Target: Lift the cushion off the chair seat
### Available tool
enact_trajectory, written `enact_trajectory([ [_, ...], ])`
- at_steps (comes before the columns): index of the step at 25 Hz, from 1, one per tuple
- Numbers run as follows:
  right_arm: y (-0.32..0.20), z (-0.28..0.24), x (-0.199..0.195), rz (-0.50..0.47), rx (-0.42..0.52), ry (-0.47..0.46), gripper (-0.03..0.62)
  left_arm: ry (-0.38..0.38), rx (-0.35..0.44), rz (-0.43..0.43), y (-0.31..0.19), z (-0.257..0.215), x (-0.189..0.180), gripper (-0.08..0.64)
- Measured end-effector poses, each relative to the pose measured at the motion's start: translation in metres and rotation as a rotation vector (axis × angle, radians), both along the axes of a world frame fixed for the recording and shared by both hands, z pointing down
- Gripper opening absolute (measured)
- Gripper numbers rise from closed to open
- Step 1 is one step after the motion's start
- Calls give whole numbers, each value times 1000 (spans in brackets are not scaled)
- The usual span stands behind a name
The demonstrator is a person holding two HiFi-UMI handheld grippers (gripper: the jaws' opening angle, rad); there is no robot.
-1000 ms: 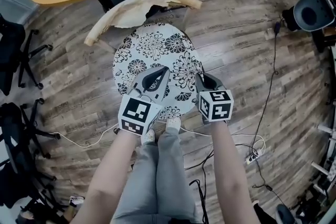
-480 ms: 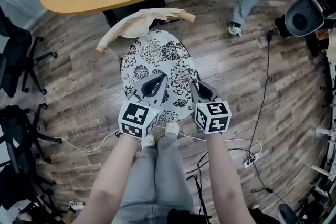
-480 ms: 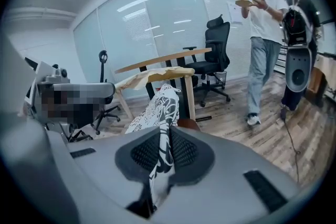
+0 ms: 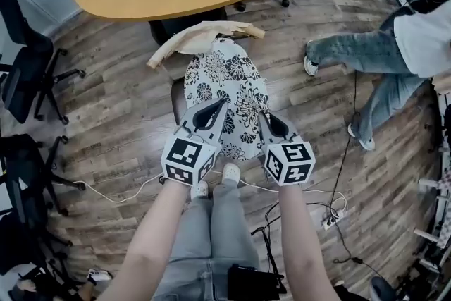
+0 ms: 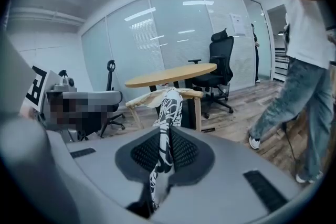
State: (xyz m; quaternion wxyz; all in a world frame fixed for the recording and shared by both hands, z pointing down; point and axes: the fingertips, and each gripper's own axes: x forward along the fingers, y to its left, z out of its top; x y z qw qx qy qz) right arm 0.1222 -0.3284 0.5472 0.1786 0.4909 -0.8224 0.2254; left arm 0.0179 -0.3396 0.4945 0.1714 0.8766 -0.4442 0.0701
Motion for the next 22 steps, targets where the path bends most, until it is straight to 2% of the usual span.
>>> enact_trajectory([
  [22, 30, -142, -6, 21, 148, -12, 41, 8, 74, -80, 27, -102, -29, 5],
])
